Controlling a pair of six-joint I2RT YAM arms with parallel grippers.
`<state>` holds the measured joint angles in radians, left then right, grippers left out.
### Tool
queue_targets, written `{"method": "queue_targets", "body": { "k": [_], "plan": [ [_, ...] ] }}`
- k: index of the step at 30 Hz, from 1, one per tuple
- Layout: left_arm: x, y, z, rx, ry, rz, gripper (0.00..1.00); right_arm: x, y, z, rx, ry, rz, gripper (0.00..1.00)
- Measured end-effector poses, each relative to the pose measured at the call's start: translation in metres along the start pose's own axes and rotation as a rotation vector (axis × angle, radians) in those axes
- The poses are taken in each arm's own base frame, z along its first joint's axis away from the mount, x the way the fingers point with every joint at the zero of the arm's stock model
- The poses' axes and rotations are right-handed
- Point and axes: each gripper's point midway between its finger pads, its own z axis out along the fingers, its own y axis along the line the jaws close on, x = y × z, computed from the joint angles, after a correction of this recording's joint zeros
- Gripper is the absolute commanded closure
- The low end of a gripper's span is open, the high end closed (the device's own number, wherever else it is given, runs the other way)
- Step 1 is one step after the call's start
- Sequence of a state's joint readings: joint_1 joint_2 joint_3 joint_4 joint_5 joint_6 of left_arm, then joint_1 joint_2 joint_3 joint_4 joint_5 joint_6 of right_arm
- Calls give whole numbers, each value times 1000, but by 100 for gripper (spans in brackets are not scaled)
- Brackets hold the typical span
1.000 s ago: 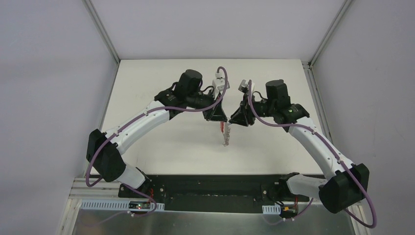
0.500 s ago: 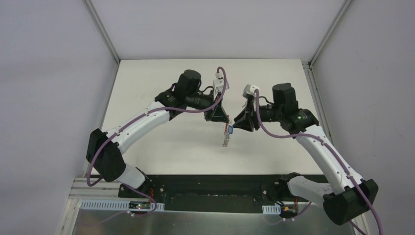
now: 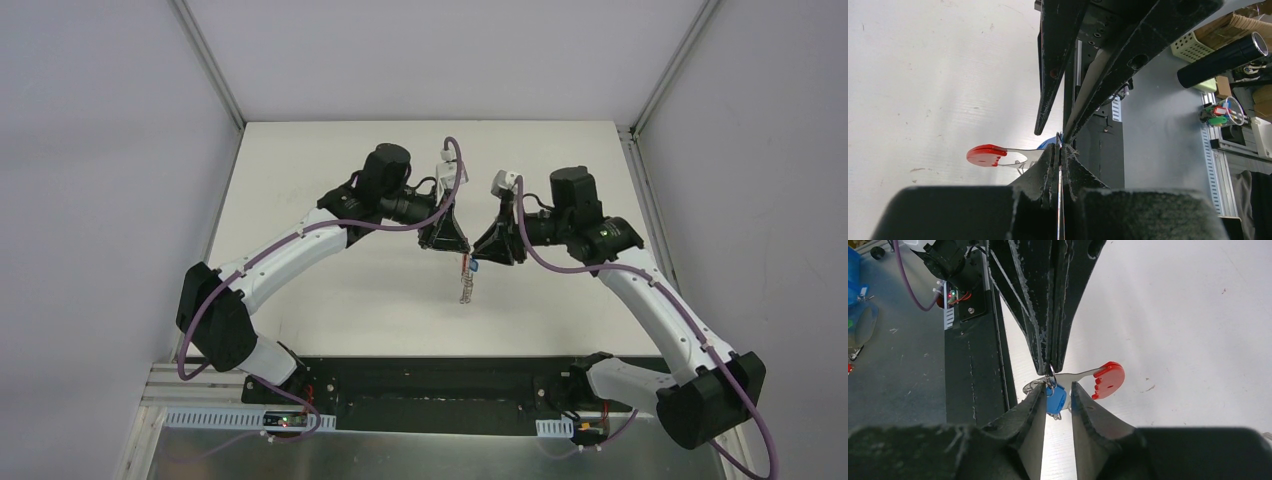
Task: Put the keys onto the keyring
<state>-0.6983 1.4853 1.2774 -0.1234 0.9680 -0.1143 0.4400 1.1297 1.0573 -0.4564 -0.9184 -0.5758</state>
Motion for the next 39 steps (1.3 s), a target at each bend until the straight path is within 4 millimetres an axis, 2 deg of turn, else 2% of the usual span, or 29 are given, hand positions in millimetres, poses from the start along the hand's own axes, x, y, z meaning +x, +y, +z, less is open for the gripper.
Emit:
{"method": "queue_targets", "body": {
  "k": [6, 10, 21, 24, 29, 33, 39],
  "plan": [
    [-1, 0, 0, 3, -5, 3, 100, -3, 4, 2, -27, -7, 8, 86],
    [-2, -1, 0, 5, -7, 4, 100, -4, 6, 2, -43, -10, 15, 100],
    [1, -1, 0, 18, -2, 25, 99, -2, 8, -1, -38, 21, 20, 100],
    [0, 0, -1, 6, -5, 73, 84, -4, 9, -2, -20, 49, 7, 100],
    [2, 7, -7, -51, 14, 127, 66, -10, 9, 1, 1, 91, -24, 100],
    [2, 9, -10, -74, 33, 150, 60, -10, 10, 4, 4, 116, -30, 100],
    [-9, 4, -12, -63, 24, 201, 60, -6, 9, 7, 4, 136, -17, 100]
  ]
}}
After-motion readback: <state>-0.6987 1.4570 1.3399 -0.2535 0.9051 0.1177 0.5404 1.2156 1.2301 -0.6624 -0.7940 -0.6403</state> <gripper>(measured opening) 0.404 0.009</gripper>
